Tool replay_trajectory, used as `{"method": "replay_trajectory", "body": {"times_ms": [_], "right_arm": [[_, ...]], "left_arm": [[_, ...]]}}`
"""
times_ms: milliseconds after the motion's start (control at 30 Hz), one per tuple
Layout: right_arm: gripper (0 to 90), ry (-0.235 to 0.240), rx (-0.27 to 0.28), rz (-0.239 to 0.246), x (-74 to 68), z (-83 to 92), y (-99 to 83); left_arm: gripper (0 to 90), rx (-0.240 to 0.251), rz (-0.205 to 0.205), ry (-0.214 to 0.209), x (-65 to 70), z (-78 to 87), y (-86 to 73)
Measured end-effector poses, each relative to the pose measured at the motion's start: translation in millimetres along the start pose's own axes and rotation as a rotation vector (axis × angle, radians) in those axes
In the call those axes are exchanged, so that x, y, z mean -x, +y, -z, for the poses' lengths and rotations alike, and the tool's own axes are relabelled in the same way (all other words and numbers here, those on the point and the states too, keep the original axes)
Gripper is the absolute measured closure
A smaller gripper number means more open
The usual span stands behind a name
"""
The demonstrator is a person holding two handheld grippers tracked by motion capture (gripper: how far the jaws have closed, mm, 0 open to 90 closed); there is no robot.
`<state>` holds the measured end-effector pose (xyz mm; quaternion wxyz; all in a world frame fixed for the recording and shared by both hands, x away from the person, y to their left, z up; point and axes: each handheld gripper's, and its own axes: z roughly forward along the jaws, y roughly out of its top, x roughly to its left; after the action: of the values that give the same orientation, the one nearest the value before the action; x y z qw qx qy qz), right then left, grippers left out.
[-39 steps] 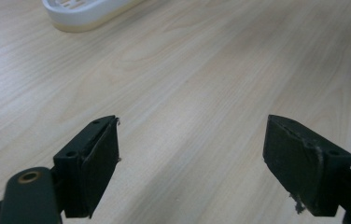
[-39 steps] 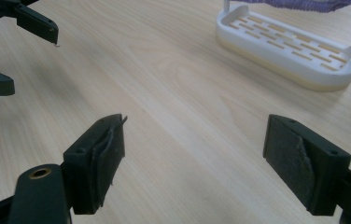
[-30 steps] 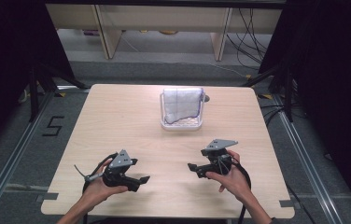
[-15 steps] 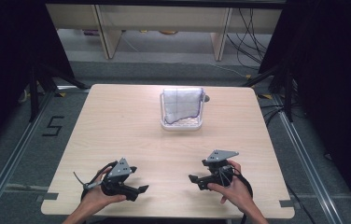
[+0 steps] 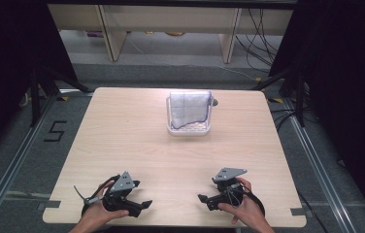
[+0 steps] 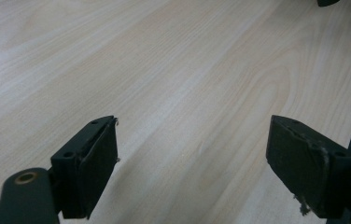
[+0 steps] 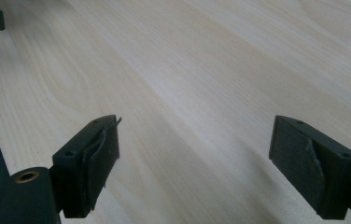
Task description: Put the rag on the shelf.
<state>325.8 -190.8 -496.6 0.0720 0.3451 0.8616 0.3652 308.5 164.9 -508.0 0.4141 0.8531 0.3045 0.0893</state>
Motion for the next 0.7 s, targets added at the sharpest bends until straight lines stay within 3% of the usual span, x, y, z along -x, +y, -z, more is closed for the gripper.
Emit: {"method": "replay_trajectory", "body": {"times_ms": [33, 100, 133, 200, 267, 400, 433, 600, 633, 700], "right_arm": [[16.8, -0.006, 0.003, 0.005, -0.6, 0.0, -0.3], [16.8, -0.011, 0.020, 0.008, -2.4, -0.7, -1.2], [16.8, -0.012, 0.021, 0.007, -2.7, -0.9, -1.3], [16.8, -0.013, 0.004, 0.011, -2.2, 0.5, -1.1], [16.8, -0.014, 0.001, 0.007, -2.2, 0.3, -1.2], [16.9, -0.015, -0.001, 0.006, -1.8, 0.3, -1.1], [16.9, -0.017, -0.003, 0.003, -2.1, 0.4, -1.0], [16.8, -0.016, 0.012, 0.007, -1.7, -1.2, -1.2], [16.8, -0.018, 0.016, 0.005, -1.8, -1.4, -1.2], [16.8, -0.019, 0.007, 0.005, -1.5, -0.1, -0.8]], "left_arm": [[16.6, 0.017, 0.017, -0.007, 2.5, -1.0, -0.5], [16.6, -0.005, -0.008, 0.001, 1.6, 0.3, -1.0], [16.6, 0.004, 0.004, -0.005, 3.0, 0.1, -1.2], [16.6, -0.007, -0.020, 0.006, 1.2, 0.7, -0.9], [16.6, 0.016, 0.011, 0.005, 2.6, -0.5, -1.5], [16.6, -0.002, -0.011, 0.017, -0.3, 0.9, -1.4], [16.6, 0.019, 0.012, 0.012, 1.2, -0.4, -1.6], [16.7, 0.032, 0.025, 0.019, 0.9, -1.6, -2.2], [16.7, -0.004, -0.013, 0.031, -1.9, 0.9, -1.6], [16.7, 0.000, -0.006, 0.029, -1.5, 0.5, -1.8]]}}
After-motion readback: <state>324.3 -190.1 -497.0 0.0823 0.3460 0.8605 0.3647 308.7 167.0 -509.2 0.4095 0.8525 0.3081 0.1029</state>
